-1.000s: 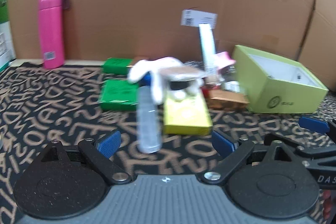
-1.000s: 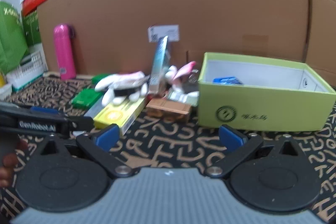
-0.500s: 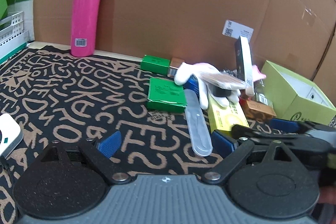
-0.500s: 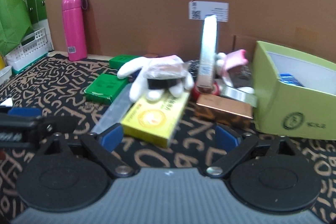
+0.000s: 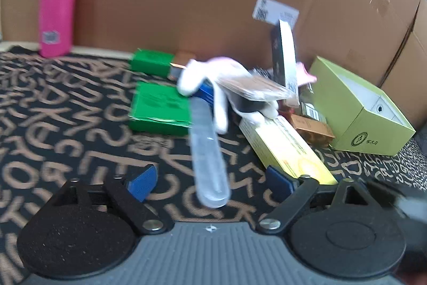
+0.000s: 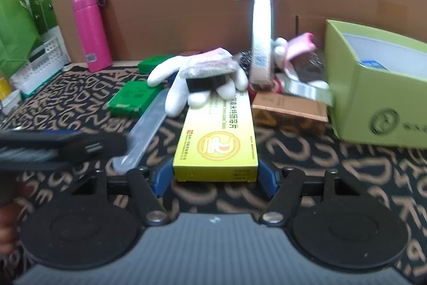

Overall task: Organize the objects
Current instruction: 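Grasp the clear plastic tube with the left tool while the right tool grasps the yellow box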

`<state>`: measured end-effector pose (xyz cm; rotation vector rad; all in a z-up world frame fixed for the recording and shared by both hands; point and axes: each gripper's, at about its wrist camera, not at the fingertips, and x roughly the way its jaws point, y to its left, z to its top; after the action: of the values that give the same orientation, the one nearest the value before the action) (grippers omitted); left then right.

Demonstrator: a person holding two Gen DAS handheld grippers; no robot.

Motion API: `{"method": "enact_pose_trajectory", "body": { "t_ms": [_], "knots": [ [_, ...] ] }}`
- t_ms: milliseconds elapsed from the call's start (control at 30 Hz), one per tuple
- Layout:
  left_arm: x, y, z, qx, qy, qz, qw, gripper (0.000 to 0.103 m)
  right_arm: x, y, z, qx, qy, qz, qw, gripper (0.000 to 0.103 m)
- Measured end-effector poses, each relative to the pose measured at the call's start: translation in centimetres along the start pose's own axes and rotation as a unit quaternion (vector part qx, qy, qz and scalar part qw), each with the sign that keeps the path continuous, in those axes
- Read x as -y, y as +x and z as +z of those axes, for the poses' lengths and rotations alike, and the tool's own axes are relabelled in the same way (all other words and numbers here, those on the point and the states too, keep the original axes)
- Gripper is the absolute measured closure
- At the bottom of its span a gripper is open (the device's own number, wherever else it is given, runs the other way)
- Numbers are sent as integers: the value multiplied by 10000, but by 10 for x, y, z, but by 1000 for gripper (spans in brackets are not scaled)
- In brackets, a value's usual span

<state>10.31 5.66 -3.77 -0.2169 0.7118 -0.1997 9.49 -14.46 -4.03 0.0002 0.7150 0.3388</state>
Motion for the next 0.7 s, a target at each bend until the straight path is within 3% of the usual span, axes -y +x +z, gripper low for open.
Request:
{"method": "enact_pose_trajectory", "body": {
  "t_ms": [100, 233, 267, 400, 500, 633, 700],
  "knots": [
    [7, 11, 2, 100, 181, 304, 9993, 25, 7, -21, -9, -54, 24, 40, 10000, 37],
    [6, 7, -1, 73, 402, 367, 9985, 70, 7, -39, -17, -112, -111, -8, 9999, 37],
    [3, 3, -3, 41, 380, 304, 9988, 74, 7, -41, -19, -152, -149, 1, 9998, 37],
    [-6, -27, -22, -119, 410, 46, 9991, 74, 6, -45, -27, -303, -295, -2, 9991, 36],
    [-7, -47, -31, -167, 286, 62, 9994, 74, 5, -48, -27, -266, -391, -34, 9989, 26],
    [-3, -41, -21, 17, 181, 63, 9998, 49, 4, -41, -16, -173, -438, -97, 9988, 24],
    [3, -29, -17, -3, 344, 177, 9992, 49, 3, -36, -13, -169, -454, -138, 9987, 24]
  ]
}}
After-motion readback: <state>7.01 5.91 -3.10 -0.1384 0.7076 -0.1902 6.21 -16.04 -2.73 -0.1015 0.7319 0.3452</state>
